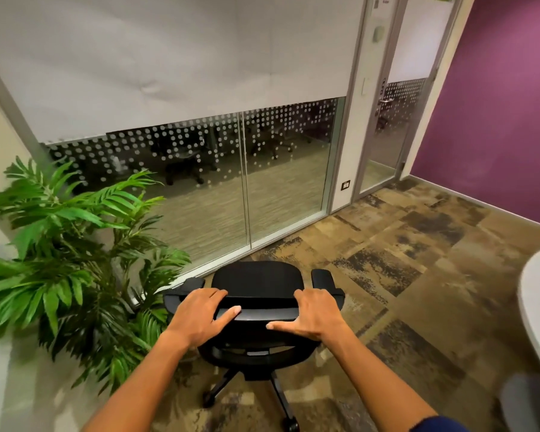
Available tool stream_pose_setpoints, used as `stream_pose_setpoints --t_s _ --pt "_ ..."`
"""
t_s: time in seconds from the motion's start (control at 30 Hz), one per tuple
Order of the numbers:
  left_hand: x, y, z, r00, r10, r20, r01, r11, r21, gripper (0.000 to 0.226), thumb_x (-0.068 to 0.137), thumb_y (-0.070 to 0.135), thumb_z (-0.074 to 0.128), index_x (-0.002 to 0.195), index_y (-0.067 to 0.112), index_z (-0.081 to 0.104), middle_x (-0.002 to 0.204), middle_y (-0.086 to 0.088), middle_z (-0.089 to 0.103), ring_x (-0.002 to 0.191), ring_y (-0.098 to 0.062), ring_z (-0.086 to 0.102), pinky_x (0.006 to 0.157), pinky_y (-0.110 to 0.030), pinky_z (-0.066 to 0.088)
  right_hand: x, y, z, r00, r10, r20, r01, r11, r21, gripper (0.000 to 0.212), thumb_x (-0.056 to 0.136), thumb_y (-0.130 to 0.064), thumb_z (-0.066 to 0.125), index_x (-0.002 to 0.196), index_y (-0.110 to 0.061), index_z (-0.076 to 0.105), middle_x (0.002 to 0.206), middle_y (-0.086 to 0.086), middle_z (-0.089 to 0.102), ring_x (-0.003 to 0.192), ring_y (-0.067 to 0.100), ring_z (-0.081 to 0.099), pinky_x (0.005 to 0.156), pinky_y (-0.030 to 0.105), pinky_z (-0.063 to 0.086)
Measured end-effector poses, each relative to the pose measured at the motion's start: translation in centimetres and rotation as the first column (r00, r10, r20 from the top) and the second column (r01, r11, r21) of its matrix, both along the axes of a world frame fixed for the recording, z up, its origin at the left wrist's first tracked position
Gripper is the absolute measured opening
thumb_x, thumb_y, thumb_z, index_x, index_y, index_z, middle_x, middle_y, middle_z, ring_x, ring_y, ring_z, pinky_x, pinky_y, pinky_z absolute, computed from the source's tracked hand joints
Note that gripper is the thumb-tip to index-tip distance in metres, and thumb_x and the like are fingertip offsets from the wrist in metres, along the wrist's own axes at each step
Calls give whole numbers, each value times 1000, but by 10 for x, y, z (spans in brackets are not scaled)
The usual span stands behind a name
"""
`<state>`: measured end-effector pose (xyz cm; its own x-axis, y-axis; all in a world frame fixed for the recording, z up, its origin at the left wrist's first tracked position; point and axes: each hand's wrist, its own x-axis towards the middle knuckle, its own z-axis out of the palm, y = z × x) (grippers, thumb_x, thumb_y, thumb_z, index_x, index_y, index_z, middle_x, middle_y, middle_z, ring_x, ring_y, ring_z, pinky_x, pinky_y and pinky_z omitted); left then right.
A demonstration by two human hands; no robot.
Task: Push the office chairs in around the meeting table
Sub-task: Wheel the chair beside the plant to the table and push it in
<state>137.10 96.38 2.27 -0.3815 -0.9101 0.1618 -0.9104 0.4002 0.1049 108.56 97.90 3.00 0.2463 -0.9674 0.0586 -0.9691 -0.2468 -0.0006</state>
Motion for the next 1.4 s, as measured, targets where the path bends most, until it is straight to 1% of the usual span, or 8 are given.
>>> stream_pose_setpoints --t_s 0.27,0.4,0.63,0.87,0.97,1.13,1.23,1.4 --pt "-17 68 -14 999 -27 18 29 994 -102 89 92 79 14 116 15 70 101 0 73 95 -20 67 85 -36 53 -14 91 -7 999 -39 6 39 999 8 99 57 -110 21 77 -17 49 75 -1 55 67 20 53 65 36 35" --pt "-33 102 -20 998 -57 26 59 992 -111 87 90 81 13 101 17 72 82 2 70 78 -19 65 72 -36 54 -28 134 -7 997 -74 22 72 996 46 106 53 -111 17 85 -18 55 78 -1 60 71 21 56 71 39 45" --pt "-61 166 -31 991 -130 18 131 986 -99 84 91 80 15 93 19 72 77 3 67 74 -18 64 70 -37 52 -47 224 -7 986 -169 7 168 981 93 100 53 -110 22 78 -17 51 74 -2 53 70 20 54 65 36 33" --pt "-100 186 2 980 -198 -5 194 963 -187 78 89 81 15 80 24 67 65 6 61 63 -14 60 57 -34 46 -83 259 20 974 -225 40 226 974 -15 98 53 -109 24 78 -19 51 79 1 63 72 23 59 63 35 32" --pt "-119 197 10 970 -243 -1 237 947 -216 73 90 79 21 76 24 66 60 8 59 57 -13 58 51 -32 42 -99 279 25 965 -256 56 258 965 -42 95 53 -109 22 70 -19 47 68 -2 52 61 20 47 60 34 29" --pt "-178 237 -7 934 -358 -20 349 921 -173 63 92 74 31 84 26 70 65 10 61 61 -11 59 53 -29 39 -151 344 12 933 -359 14 359 932 -44 95 53 -110 22 65 -19 45 63 -2 53 56 18 49 56 35 35" --pt "-212 262 -11 907 -419 -41 408 899 -162 67 92 77 26 81 26 68 64 11 59 61 -10 57 53 -28 35 -177 387 8 914 -405 20 405 913 -47 92 56 -109 26 65 -19 42 62 -3 50 54 15 45 56 33 32" --pt "-270 308 -15 851 -523 -44 515 848 -124 70 92 75 31 98 21 74 80 9 71 75 -14 66 65 -32 48 -217 464 -3 857 -515 20 516 856 -43 95 56 -110 22 65 -17 42 60 -3 47 52 14 40 57 33 32"
